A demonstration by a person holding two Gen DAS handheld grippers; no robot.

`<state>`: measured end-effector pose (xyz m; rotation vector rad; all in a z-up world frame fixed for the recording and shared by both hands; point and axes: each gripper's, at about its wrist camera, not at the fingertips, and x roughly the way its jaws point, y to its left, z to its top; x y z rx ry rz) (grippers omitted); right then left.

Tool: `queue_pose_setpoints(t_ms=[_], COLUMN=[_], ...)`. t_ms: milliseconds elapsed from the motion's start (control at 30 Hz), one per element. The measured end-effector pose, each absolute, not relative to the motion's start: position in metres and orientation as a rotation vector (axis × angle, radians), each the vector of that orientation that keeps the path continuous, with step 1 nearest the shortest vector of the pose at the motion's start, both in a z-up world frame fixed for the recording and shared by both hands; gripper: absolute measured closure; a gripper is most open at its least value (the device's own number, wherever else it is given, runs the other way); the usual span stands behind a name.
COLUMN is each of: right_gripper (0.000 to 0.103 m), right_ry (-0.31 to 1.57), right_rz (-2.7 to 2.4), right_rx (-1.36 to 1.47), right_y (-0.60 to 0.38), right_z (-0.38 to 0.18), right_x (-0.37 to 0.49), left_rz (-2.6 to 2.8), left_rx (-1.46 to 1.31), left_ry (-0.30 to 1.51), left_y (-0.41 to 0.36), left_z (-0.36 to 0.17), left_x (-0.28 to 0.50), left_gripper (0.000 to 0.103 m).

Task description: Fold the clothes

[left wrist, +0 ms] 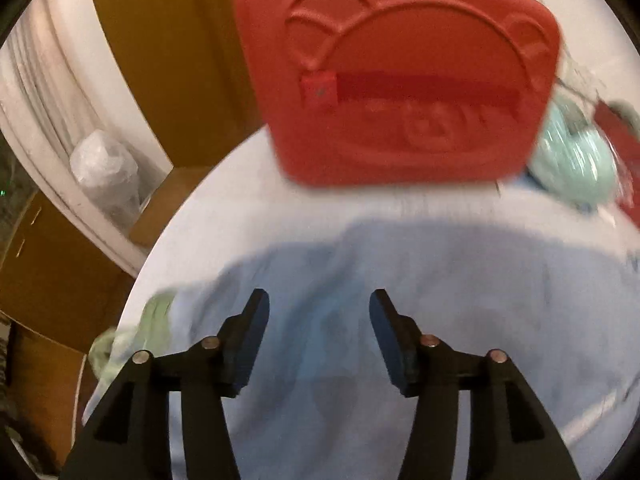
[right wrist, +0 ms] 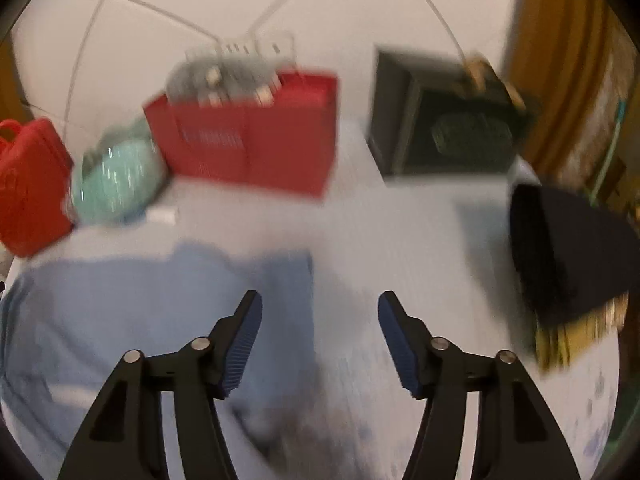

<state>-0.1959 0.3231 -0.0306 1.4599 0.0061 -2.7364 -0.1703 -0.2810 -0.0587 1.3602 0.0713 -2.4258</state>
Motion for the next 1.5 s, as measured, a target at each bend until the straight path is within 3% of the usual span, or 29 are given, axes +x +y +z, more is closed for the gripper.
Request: queue_pose_setpoints(t_ms=[233,400,733,767,800,833,867,967,1167,1233,1300,1400,1467,1500], right_gripper=[0.032,0.030,0.029,0.039,0.064,0.075,0.100,0.101,0.101,0.100,0.089,0.086,0.085,0.080], right_ry=[-0.232,-0.366,-0.358,-0.288,-0.150,-0.059,0.019,0.081,-0.093,-0.127,-0.151,-0.212,-0.259,-0.275], right_rz=[-2.638,-2.584,-2.569,-2.571,-2.584,-2.592,-2.596,-2.674,-2.806,-2.745,-2.635,-2.506,-2.530,-2.557], right_rx=[1.745,1.817,1.855,1.857,1.863,1.859,1.851,1.729,1.512,1.605,1.803,2.015,2.019,2.004], right_y=[0.382,0.397,0.383,0.376,0.364,0.356,0.348,0.338,0.378,0.385,0.388,0.400,0.410,0.416], right_z=[-0.080,-0.106,-0.135,-0.135,-0.134,-0.133,-0.131,-0.104,-0.011,-0.017,-0.051,-0.093,-0.097,-0.095], right_x=[-0.088,-0.058,-0.054,-0.056,-0.059,-0.059,-0.060,-0.060,0.004,0.029,0.050,0.075,0.079,0.078], left_rz=[-2.327,-2.273,-2.210,-2.200,-2.192,-2.213,-2.218,-2.191,-2.172,-2.147,-2.134,-2.123,-2.147,-2.164], left_rx=[1.524,1.546,1.584,1.599,1.611,1.598,1.603,1.628,1.650,1.663,1.665,1.670,1.654,1.634], left_ry=[-0.020,0.055,0.121,0.109,0.092,0.101,0.112,0.087,0.084,0.080,0.088,0.072,0.064,0.062], left_y=[-0.288,-0.301,-0.332,-0.332,-0.330,-0.328,-0.327,-0.322,-0.321,-0.324,-0.326,-0.325,-0.322,-0.321], left_z=[-0.090,-0.093,-0.108,-0.113,-0.118,-0.118,-0.117,-0.114,-0.108,-0.113,-0.115,-0.111,-0.101,-0.094], left_x=[-0.073,-0.035,-0.006,-0.005,-0.004,-0.003,-0.003,-0.004,0.028,0.035,0.040,0.040,0.039,0.038], left_gripper=[0.045,0.045,0.042,0.044,0.048,0.064,0.081,0.092,0.093,0.093,0.093,0.090,0.090,0.090])
